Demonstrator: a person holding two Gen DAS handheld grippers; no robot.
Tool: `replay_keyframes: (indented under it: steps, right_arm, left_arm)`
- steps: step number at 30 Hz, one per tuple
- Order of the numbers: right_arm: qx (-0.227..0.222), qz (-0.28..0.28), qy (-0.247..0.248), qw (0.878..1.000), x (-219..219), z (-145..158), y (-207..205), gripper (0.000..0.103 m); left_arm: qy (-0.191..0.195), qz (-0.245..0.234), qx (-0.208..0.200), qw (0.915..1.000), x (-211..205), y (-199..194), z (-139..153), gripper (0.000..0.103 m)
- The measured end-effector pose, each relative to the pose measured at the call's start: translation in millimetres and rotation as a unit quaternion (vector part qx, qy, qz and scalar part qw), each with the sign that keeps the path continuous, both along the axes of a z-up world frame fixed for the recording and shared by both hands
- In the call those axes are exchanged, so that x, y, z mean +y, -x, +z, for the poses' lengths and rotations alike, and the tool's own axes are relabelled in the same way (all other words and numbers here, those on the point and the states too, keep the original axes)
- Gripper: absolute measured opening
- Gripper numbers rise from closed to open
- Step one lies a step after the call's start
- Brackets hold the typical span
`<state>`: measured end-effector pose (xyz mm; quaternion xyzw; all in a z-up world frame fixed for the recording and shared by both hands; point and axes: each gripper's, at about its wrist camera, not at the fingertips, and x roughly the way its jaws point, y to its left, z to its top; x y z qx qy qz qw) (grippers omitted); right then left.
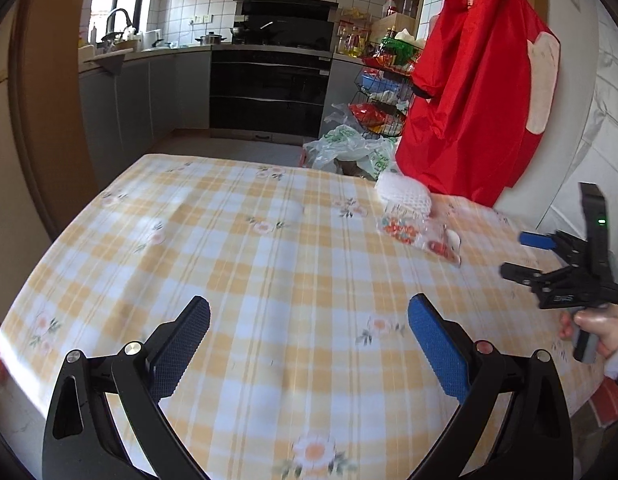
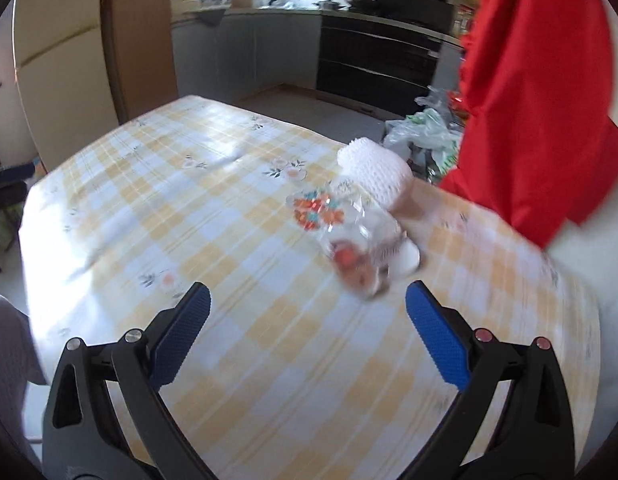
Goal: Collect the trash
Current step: 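Move both grippers to the white mesh sleeve and flower-printed clear tray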
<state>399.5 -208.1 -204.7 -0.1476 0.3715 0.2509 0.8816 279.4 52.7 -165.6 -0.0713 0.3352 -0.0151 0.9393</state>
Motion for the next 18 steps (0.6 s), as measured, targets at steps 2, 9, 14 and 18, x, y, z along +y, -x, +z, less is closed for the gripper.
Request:
replay_keyframes:
  steps: [2, 9, 14, 18]
  right_arm:
    - [0.009, 0.014, 0.018, 1.0, 11, -12, -41, 0.096]
    - [0.06, 0.045, 0.059, 0.995, 38, -60, -129, 0.085]
    - [0.067, 0.062, 0.062, 0.994, 46, -66, -150, 0.084]
    - [0.077, 0.088, 0.073, 0.99, 55, -70, -159, 0.078]
  left_arm:
    - [0.005, -0.002, -0.003, 1.0, 2, -21, -1, 0.097]
    - [0.027, 0.006, 0.007, 0.9996, 16, -75, -20, 0.097]
    - [0.033, 0.004, 0.018, 0.9993, 23, -93, -35, 0.097]
    - [0.03, 0.004, 0.018, 0.9994, 24, -100, -38, 0.097]
